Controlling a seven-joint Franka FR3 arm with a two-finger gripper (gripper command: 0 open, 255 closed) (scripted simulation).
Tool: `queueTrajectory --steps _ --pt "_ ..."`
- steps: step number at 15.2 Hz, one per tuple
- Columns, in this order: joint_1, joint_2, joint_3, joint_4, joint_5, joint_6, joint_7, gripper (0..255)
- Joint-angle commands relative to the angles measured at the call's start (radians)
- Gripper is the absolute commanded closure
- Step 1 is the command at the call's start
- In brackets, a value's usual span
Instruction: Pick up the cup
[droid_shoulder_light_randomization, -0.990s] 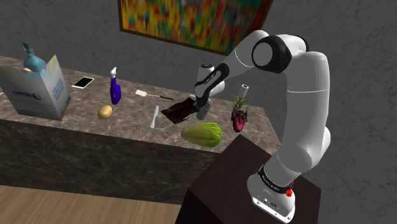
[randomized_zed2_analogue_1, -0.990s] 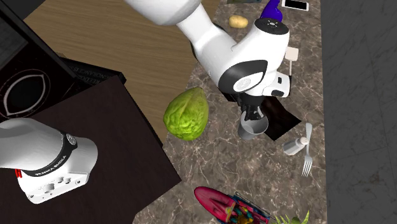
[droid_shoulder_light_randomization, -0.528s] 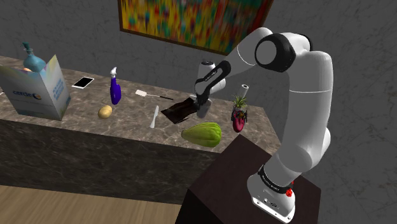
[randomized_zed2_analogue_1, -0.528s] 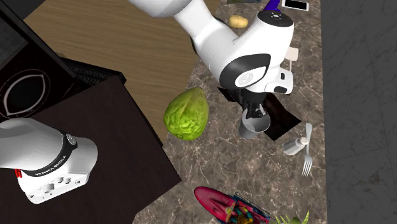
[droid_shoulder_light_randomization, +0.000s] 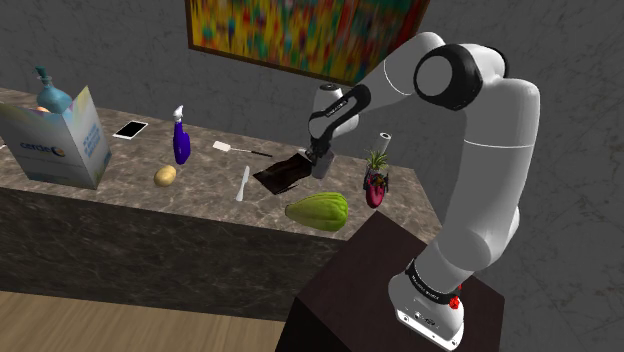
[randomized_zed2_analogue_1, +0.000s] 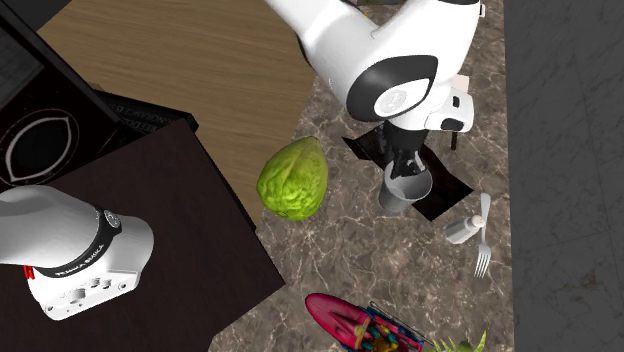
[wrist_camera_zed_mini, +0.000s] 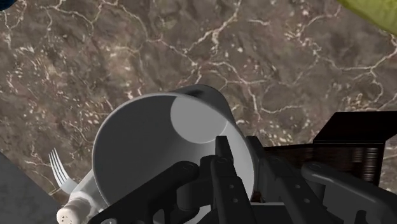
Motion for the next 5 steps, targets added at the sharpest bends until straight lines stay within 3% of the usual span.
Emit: queueTrajectory --steps 1,5 --pt "0.0 -0.019 0.0 0.003 0.001 -0.022 -0.004 255" --pt "0.0 -0.042 -0.001 0.003 0.001 -0.044 -0.007 255"
